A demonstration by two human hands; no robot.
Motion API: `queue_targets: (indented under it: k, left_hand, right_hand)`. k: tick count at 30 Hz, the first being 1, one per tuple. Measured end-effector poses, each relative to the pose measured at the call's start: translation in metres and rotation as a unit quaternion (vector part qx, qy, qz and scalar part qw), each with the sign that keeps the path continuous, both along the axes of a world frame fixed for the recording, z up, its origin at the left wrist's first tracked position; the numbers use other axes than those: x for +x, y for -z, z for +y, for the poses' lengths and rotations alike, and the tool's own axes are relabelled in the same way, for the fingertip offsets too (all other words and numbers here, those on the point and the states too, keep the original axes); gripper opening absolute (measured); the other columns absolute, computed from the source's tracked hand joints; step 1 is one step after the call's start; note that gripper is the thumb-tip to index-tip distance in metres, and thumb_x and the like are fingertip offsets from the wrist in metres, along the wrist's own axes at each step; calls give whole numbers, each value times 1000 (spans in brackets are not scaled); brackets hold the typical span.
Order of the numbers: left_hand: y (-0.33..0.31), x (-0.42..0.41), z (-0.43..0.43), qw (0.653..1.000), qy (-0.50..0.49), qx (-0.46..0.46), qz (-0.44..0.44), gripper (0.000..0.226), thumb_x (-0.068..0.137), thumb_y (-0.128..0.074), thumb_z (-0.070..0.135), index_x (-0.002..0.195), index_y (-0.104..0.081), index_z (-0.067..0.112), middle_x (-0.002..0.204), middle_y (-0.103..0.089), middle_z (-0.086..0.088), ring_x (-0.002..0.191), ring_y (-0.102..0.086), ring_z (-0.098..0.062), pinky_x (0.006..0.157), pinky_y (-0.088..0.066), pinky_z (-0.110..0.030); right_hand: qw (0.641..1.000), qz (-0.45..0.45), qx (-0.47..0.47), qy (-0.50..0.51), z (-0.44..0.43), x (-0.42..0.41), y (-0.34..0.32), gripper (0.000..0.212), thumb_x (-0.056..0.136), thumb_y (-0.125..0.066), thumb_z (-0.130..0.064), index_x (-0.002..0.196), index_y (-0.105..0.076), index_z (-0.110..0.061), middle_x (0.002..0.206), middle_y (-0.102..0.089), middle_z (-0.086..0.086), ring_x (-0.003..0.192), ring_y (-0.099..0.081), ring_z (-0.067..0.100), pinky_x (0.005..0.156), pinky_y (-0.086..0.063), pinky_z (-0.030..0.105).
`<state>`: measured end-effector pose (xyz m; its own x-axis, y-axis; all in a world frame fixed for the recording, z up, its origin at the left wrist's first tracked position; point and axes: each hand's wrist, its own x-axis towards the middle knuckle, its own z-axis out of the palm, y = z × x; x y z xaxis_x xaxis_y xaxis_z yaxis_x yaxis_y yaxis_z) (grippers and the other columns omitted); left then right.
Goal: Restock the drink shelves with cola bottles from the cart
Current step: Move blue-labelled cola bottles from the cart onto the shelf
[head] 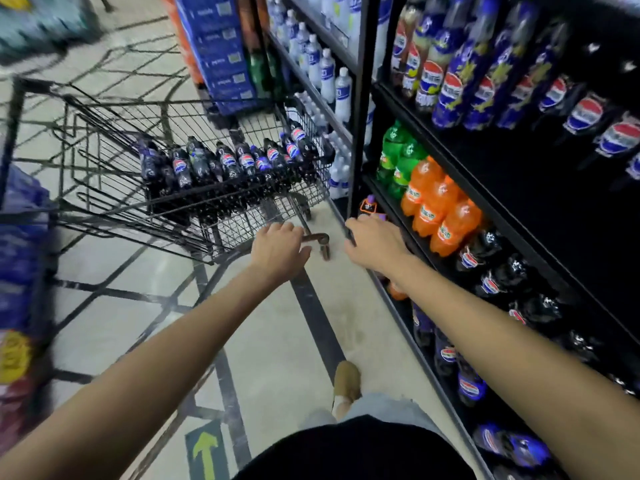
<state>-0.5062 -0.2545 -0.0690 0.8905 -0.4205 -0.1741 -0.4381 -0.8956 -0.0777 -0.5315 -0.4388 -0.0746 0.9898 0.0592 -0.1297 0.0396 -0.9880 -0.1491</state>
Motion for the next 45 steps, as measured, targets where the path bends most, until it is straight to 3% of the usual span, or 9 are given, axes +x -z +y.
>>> queue_targets:
  k: [7, 11, 16, 21, 28, 35, 38, 41, 45]
  left_hand:
    - [-5, 80, 59, 992, -120, -42, -7, 39, 97, -43, 40, 121, -56, 12, 124, -58, -9, 117, -52, -30, 98, -39, -41]
    - [0, 120, 97, 984, -173, -40, -21, 37, 96, -44, 39, 118, -57, 13, 119, -59, -9, 113, -53, -29, 96, -40, -41]
    - [10, 193, 144, 980, -194, -41, -21, 39, 93, -44, 43, 115, -57, 13, 115, -60, -9, 110, -55, -28, 92, -43, -41]
    - [25, 286, 199, 981, -193, -34, -6, 44, 94, -43, 44, 125, -54, 13, 121, -59, -8, 114, -54, -24, 100, -42, -43]
    - [55, 395, 273, 982, -180, 0, 61, 46, 94, -40, 44, 127, -50, 13, 125, -56, -9, 118, -52, -27, 104, -37, -43]
    - [107, 458, 329, 956, -277, -47, 81, 57, 92, -48, 37, 141, -35, 11, 140, -46, -12, 129, -44, -29, 110, -33, -47]
    - [132, 474, 345, 938, -326, -62, 103, 65, 92, -49, 39, 145, -27, 8, 145, -39, -14, 132, -40, -31, 110, -33, -46]
    - [155, 487, 355, 918, -364, -86, 131, 76, 94, -47, 43, 150, -15, 4, 151, -29, -18, 137, -33, -34, 112, -31, -45]
    - [173, 499, 358, 860, -450, -182, 158, 83, 94, -54, 41, 150, -9, -1, 152, -25, -21, 137, -31, -38, 111, -31, -46]
  right_hand:
    - [994, -14, -10, -112, 56, 125, -12, 38, 98, -43, -34, 126, -54, -10, 120, -59, 11, 116, -51, 29, 80, -42, 35]
    - [983, -11, -15, -181, 98, 185, -5, 31, 98, -42, -34, 113, -55, -11, 111, -60, 9, 109, -54, 28, 69, -38, 34]
    - [974, 3, -24, -225, 148, 262, 10, 39, 99, -41, -36, 127, -51, -12, 118, -59, 9, 111, -53, 26, 68, -43, 35]
    - [972, 24, -20, -234, 201, 349, 22, 34, 98, -43, -35, 118, -54, -10, 111, -58, 7, 108, -54, 28, 69, -42, 35]
    - [974, 73, -8, -214, 272, 461, 39, 30, 98, -43, -33, 114, -54, -10, 109, -58, 8, 108, -52, 28, 72, -45, 37]
    - [970, 148, -5, -191, 323, 529, 94, 35, 97, -45, -29, 123, -52, -7, 115, -57, 11, 108, -54, 29, 75, -43, 37]
    - [969, 180, -9, -167, 337, 552, 122, 45, 98, -47, -32, 135, -46, -8, 124, -55, 13, 115, -53, 31, 85, -47, 40]
    - [971, 209, 3, -118, 348, 573, 149, 52, 97, -50, -34, 140, -39, -7, 129, -51, 14, 114, -53, 30, 84, -47, 37]
    - [958, 273, 87, -5, 359, 589, 182, 58, 98, -53, -35, 142, -32, -5, 135, -47, 15, 121, -50, 32, 92, -47, 42]
